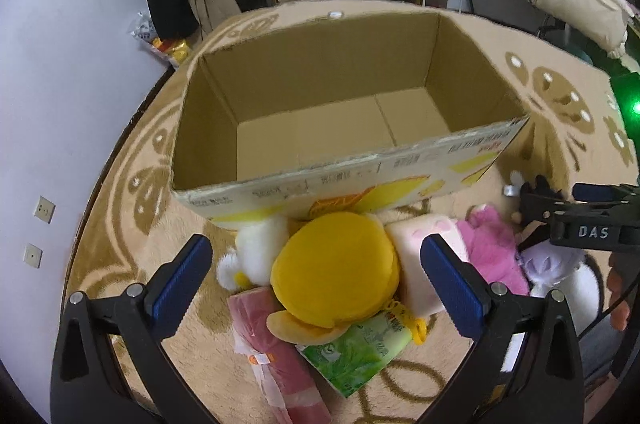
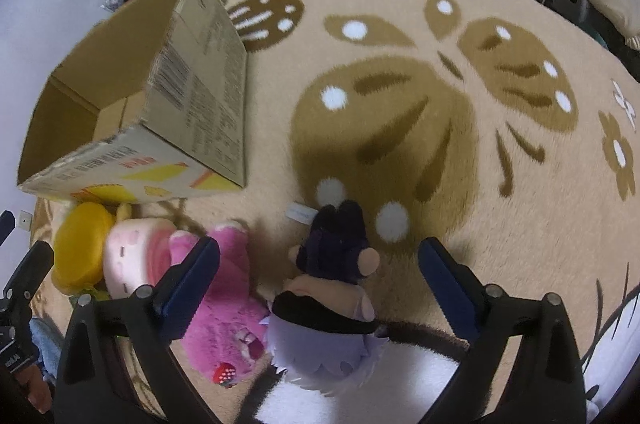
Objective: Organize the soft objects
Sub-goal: 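Lower the right tool onto the purple-haired doll plush while the left tool approaches the yellow plush, then close the right tool on the doll plush while the left tool grasps the yellow plush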
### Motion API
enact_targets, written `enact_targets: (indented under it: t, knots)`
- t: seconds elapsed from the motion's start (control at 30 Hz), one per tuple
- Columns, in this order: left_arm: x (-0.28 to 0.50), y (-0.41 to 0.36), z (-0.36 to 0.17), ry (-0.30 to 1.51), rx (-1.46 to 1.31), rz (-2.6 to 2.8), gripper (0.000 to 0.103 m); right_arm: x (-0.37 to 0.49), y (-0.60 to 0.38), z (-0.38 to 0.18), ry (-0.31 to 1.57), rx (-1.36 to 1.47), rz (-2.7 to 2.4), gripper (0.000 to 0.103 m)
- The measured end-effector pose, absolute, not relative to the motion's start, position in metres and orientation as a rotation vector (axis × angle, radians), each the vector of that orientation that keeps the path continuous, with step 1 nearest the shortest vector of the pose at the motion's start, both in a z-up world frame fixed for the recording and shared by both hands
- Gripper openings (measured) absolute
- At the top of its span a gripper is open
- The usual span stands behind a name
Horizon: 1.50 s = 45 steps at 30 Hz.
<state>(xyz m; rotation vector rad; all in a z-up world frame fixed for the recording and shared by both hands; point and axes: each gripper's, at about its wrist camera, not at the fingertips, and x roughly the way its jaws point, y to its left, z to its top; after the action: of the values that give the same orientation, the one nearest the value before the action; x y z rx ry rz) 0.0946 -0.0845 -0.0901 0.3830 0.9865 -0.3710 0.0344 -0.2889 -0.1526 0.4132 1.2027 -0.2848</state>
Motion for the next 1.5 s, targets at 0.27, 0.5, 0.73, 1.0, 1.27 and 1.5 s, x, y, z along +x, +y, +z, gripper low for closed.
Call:
enact_targets:
  t: [0.27, 0.5, 0.73, 1.0, 1.27, 1.5]
  knots:
    - [0.098, -0.087, -0.112, 1.028, 0.443, -0.344, 0.103, 0.036, -0.291, -0.174, 1.278, 0.440, -0.284, 0.089]
    - [0.090, -0.094, -0.116, 1.033, 0.491, -0.370, 0.103, 0.039, -0.286, -0.189, 1.343, 0.448, -0.241, 0.066]
    - [0.091, -0.095, -0.124, 1.076, 0.491, -0.387, 0.103, 0.037, -0.289, -0.195, 1.348, 0.451, -0.251, 0.061]
    - [0.095, -0.095, -0.129, 1.081, 0.511, -0.376, 0.103, 0.037, -0.291, -0.195, 1.357, 0.443, -0.256, 0.061]
    - [0.101, -0.090, -0.131, 1.108, 0.517, -0.367, 0.103, 0.038, -0.292, -0.198, 1.358, 0.448, -0.260, 0.061]
    - [0.103, -0.086, -0.134, 1.140, 0.526, -0.359, 0.103, 0.039, -0.292, -0.199, 1.356, 0.447, -0.260, 0.061]
